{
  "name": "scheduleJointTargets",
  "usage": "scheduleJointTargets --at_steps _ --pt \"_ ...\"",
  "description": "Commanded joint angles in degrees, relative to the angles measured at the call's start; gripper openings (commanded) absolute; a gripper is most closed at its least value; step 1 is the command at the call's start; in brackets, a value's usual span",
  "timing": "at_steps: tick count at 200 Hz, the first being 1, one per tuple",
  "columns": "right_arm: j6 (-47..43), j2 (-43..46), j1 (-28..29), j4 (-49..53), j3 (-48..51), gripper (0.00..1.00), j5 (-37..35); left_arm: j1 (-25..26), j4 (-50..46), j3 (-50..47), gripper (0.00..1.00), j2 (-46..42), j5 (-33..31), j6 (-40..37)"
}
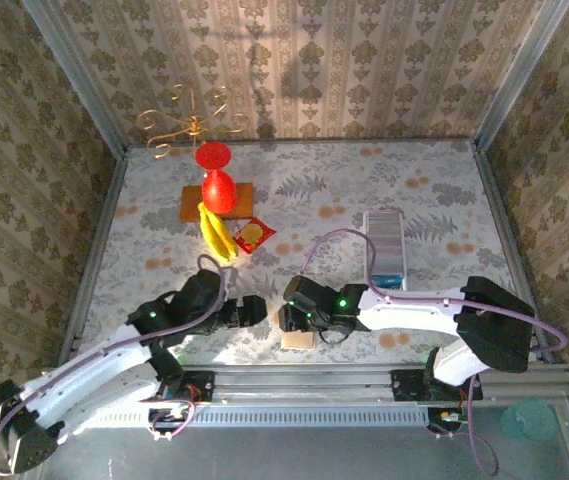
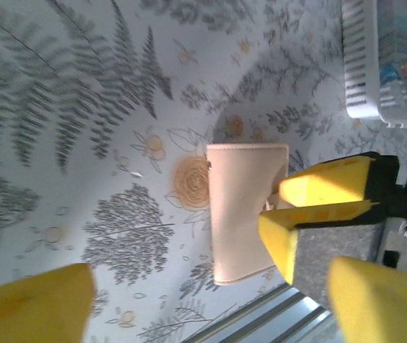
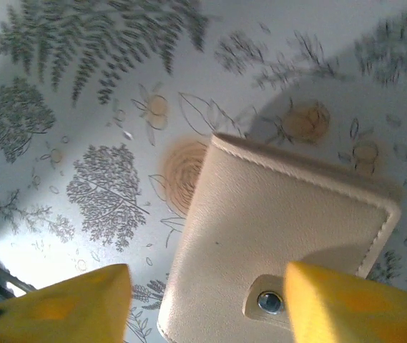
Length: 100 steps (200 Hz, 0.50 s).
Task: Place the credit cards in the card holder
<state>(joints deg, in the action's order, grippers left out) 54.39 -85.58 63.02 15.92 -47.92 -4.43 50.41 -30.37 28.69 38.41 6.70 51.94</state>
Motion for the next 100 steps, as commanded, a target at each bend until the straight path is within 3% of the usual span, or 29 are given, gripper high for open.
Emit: scheduleJointTargets --at_steps 1,31,61,77,100 --pt "-5.6 4.4 -0.6 6.2 -3.8 0.65 -5.1 -1.5 -11.2 4.0 1.00 -4.6 -9.8 -3.2" --pt "-10.5 12.1 -4.1 6.5 -4.0 0.68 -7.5 -3.5 -13.2 6.8 1.00 -9.9 -19.9 -7.1" --pt "-19.2 21.2 -9.5 0.9 0.4 0.71 -14.8 -5.8 -11.0 8.3 1.00 -11.9 -34.8 -13.4" --pt "-24.7 25.7 -14.5 -3.2 3.3 0.79 -18.2 -7.3 -9.5 8.7 1.00 -11.6 -44.8 -16.0" --pt "-30.3 29.8 -25.8 -7.3 5.9 0.88 -19.4 -11.1 -6.3 9.2 1.00 -10.0 -54.0 -22.2"
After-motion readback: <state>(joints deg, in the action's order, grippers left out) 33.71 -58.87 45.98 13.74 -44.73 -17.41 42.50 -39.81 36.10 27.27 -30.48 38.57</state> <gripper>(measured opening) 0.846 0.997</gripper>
